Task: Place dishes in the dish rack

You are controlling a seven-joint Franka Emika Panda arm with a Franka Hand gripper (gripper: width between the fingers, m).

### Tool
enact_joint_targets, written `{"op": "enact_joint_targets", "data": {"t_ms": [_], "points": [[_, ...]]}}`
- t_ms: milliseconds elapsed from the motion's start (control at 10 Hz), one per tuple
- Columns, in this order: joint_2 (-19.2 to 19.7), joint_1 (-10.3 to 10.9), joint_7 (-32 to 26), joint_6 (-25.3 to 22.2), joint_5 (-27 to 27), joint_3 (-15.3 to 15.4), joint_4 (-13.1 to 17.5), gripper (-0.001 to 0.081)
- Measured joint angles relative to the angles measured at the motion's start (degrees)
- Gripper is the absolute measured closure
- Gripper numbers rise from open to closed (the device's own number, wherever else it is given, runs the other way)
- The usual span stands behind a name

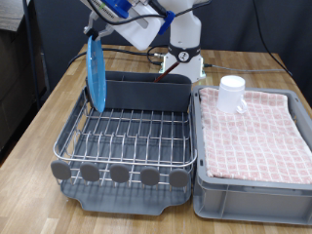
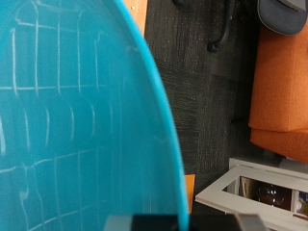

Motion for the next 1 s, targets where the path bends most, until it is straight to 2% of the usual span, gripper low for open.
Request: {"op": "enact_joint_targets", "data": {"t_ms": [300,800,1000], "points": [[0.3,0.03,1.84,-2.47,-0.11,1.6,0.19,0.0787],[2.14,0.06,2.87,-2.89,-0.87,2.64,0.21,0.0787],[3.09,0.0,4.93,-3.63,-3.85,2.63,0.07,0.0787]]}}
